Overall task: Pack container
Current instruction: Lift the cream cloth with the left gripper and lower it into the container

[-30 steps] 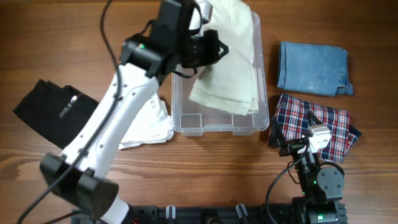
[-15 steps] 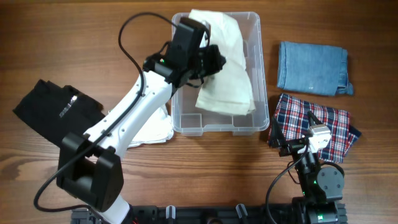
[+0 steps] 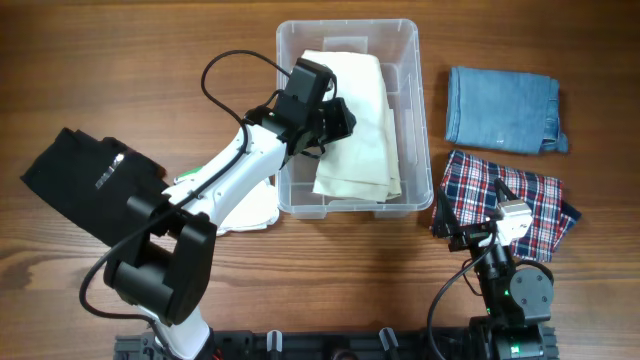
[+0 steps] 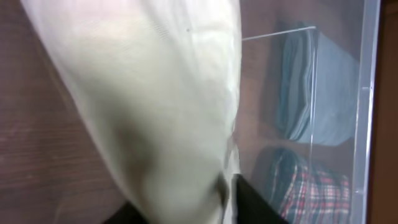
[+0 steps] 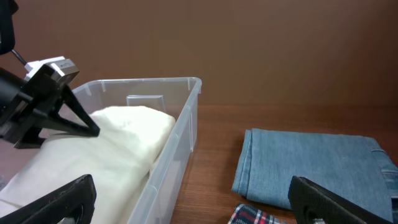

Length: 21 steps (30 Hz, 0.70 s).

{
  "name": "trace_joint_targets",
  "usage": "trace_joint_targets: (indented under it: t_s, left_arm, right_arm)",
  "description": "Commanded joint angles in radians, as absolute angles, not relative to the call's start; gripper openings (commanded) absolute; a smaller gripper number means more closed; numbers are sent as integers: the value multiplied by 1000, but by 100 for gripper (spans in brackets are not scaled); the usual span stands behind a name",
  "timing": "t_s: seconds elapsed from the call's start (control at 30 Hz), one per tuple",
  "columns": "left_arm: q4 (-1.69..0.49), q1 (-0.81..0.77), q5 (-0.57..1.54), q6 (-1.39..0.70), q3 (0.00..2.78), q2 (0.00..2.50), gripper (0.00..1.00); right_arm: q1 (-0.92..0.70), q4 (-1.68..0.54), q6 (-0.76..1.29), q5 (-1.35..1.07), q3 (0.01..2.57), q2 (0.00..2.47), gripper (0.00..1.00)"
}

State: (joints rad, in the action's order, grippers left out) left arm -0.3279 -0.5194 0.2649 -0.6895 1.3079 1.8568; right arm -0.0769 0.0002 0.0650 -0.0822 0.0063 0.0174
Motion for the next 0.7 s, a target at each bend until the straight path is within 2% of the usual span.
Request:
trace_joint_targets:
  t_s: [0.0, 0.07, 0.2, 0.53, 0.63, 0.67]
  left_arm:
    - [-336, -525, 252, -634, 1311, 1853, 77]
    - [-374, -524, 218, -632, 1311, 1853, 91]
    - [-425, -525, 135, -606, 1311, 1849, 94]
    - [-472, -526, 42, -530, 1315, 1722, 94]
    - [-482, -528, 43, -530, 1315, 1662, 88]
    - [-486, -529, 43, -530, 1315, 1648, 83]
  right_arm:
    - [-73, 6, 55, -91, 5, 10, 100]
    - [-73, 6, 55, -91, 5, 10, 100]
    - [-73, 6, 55, -91, 5, 10, 100]
    - [-73, 6, 54, -91, 5, 10, 100]
    - [-73, 6, 55, -91, 5, 10, 100]
    - [-73, 6, 55, -91, 5, 10, 100]
